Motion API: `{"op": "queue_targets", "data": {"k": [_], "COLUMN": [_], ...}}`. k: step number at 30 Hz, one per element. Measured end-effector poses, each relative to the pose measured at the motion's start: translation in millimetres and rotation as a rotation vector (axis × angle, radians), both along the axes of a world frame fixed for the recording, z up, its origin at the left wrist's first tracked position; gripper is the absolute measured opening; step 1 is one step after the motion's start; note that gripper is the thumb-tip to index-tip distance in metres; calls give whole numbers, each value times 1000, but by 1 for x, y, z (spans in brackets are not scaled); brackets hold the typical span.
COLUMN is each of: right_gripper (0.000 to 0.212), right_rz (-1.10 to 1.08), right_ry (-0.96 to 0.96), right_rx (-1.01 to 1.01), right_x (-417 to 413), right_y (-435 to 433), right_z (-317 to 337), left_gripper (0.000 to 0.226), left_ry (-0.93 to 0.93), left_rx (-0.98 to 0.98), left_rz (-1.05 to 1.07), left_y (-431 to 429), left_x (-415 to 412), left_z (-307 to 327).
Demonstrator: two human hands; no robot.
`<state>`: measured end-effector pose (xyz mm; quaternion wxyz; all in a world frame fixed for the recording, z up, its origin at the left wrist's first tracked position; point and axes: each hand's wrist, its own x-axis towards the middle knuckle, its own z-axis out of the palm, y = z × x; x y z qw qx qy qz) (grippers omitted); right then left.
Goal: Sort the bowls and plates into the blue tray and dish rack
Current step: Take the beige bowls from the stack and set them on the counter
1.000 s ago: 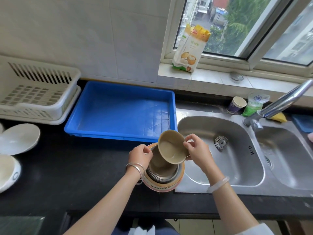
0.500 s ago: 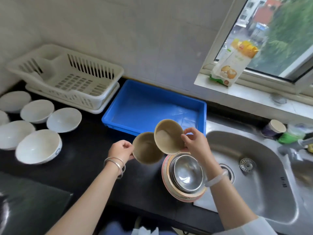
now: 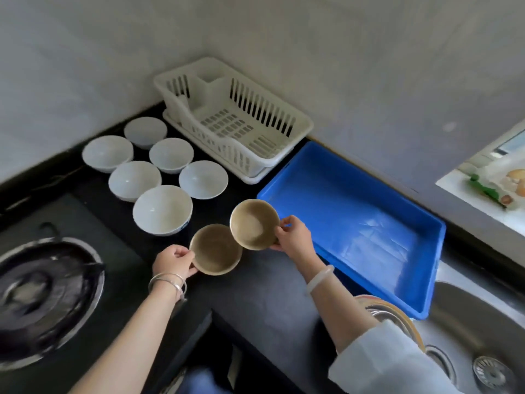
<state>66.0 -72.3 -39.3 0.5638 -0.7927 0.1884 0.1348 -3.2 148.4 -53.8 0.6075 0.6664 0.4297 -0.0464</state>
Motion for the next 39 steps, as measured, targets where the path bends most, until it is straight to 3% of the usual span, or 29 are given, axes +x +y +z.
{"op": "queue_targets", "data": {"k": [3, 8, 17, 20, 31, 39], "right_gripper": [14, 7, 11, 13, 28, 39], "right_rz": [-15, -86, -132, -119, -63, -39], "right_ry": [61, 170, 290, 293, 325, 300], "right_rx": [23, 88, 115, 123, 165, 211], "right_x": [18, 38, 45, 48, 43, 27], "right_y": [31, 57, 70, 73, 69, 54], "right_z": [-10, -29, -45, -44, -41, -23], "left_gripper": [7, 20, 14, 5, 13, 34], "left_ry": [3, 24, 40, 34, 17, 42], "left_rx": [-13, -44, -76, -31, 116, 256], "left_rz": [65, 127, 135, 117, 54, -69], "left_y": [16, 29, 32, 33, 29, 22], "left_x": [2, 8, 9, 10, 7, -4], "left_z": [-9, -20, -32, -33, -35, -17]}}
